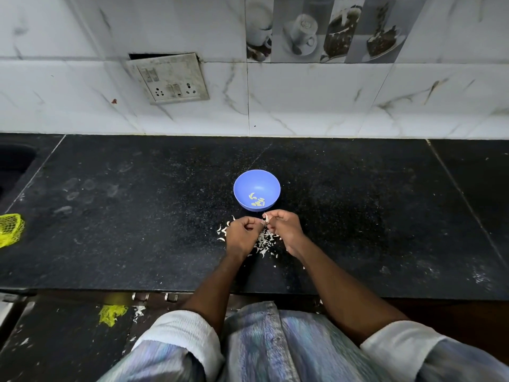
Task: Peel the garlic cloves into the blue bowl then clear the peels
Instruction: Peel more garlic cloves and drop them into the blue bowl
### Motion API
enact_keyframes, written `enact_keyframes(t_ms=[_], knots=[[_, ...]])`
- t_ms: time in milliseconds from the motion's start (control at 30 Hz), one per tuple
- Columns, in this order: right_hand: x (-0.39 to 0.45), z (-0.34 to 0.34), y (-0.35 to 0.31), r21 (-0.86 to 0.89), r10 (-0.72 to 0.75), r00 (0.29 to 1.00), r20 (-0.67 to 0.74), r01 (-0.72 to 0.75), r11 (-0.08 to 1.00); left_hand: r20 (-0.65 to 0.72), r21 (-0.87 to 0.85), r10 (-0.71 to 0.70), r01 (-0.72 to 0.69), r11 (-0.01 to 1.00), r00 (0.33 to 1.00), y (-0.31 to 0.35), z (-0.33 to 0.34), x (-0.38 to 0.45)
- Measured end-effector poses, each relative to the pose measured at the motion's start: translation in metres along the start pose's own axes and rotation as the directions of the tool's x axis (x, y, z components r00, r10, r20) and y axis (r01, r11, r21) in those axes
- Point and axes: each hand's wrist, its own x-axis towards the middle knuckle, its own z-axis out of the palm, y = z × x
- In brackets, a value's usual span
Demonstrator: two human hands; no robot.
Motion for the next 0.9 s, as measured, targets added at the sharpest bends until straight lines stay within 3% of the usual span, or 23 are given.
enact_keyframes(t_ms=[267,533,900], knots=[[-0.0041,0.0008,-0.0055,0.045,0.044,0.998,0.041,-0.045,0.998,-0.064,0.186,0.212,-0.197,0.963,0.975,0.0054,-0.0069,-0.0027],[-0.0068,-0.0027,-0.0089,0.207,0.046,0.991,0.123,-0.071,0.976,-0.076,0.085,0.140,-0.134,0.987,0.987,0.0082,-0.0059,0.0028],[-0.0010,0.0030,-0.0041,0.150,0.024,0.998,0.059,-0.032,0.988,-0.072,0.022,0.151,-0.150,0.989,0.986,0.0083,-0.0072,0.0052]])
